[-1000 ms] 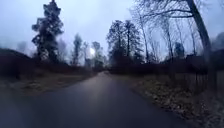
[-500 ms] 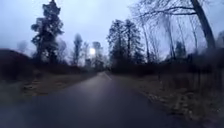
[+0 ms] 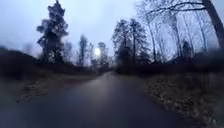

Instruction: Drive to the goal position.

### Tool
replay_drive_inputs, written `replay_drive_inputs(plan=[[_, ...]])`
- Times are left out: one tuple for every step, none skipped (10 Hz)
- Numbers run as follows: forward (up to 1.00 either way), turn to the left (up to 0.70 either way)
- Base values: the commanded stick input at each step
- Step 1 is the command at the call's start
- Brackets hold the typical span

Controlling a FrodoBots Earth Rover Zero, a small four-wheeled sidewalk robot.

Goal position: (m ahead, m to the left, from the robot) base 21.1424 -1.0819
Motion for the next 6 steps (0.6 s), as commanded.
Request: replay_drive_inputs(plan=[[0.70,0.00],[0.70,0.00],[0.70,0.00],[0.70,0.00],[0.70,0.00],[0.70,0.00]])
